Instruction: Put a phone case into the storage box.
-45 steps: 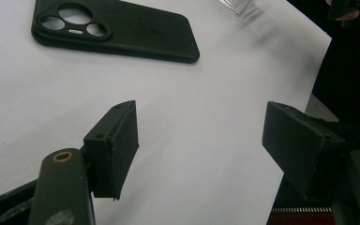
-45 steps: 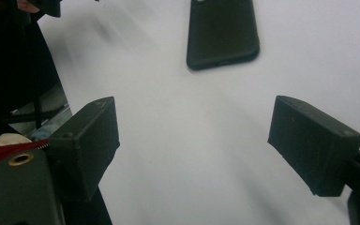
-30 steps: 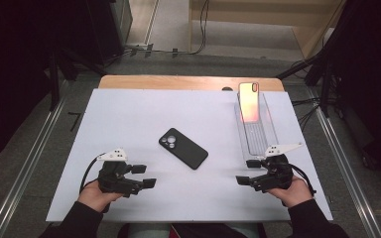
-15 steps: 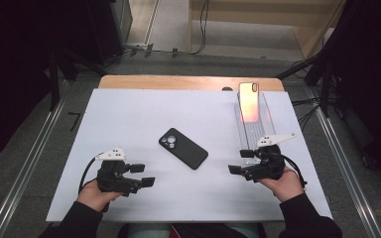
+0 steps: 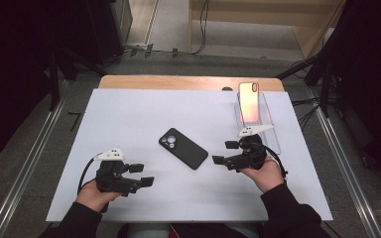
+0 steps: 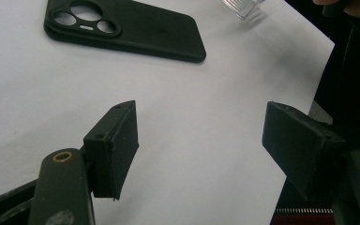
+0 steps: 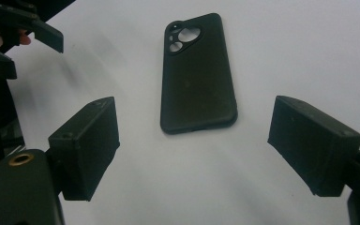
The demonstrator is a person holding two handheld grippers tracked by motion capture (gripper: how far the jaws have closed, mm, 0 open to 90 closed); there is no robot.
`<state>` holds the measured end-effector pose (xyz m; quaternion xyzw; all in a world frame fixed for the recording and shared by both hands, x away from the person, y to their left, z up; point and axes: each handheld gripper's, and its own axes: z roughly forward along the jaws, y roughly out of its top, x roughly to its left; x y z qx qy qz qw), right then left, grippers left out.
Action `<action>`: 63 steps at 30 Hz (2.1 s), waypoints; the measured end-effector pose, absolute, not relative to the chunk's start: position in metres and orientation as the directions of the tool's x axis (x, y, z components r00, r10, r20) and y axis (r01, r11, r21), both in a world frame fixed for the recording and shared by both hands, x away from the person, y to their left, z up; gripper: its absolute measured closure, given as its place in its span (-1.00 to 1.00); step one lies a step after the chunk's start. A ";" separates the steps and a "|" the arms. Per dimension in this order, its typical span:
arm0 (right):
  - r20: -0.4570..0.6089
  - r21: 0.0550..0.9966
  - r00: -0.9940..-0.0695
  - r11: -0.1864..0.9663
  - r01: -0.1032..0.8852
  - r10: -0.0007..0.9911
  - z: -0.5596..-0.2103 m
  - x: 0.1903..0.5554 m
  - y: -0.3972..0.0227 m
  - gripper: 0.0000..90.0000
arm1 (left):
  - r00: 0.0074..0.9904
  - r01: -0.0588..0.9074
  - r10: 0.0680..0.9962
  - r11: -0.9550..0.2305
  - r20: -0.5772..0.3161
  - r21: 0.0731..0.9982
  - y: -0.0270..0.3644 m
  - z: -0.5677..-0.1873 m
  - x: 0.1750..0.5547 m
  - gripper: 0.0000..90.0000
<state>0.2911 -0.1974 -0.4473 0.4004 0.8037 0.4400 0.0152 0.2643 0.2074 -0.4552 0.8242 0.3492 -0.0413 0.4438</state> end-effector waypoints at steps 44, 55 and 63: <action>0.268 0.721 -0.759 0.399 0.567 0.594 -0.468 0.364 -0.109 -1.00 | 0.721 0.634 0.581 -0.335 -0.377 0.697 0.225 -0.456 0.250 -0.39; 0.262 0.707 -0.757 0.415 0.573 0.599 -0.473 0.372 -0.098 -1.00 | 0.717 0.639 0.585 -0.332 -0.380 0.694 0.227 -0.457 0.249 -0.39; 0.248 0.679 -0.754 0.447 0.583 0.608 -0.487 0.371 -0.091 -1.00 | 0.716 0.639 0.584 -0.331 -0.381 0.694 0.227 -0.457 0.249 -0.39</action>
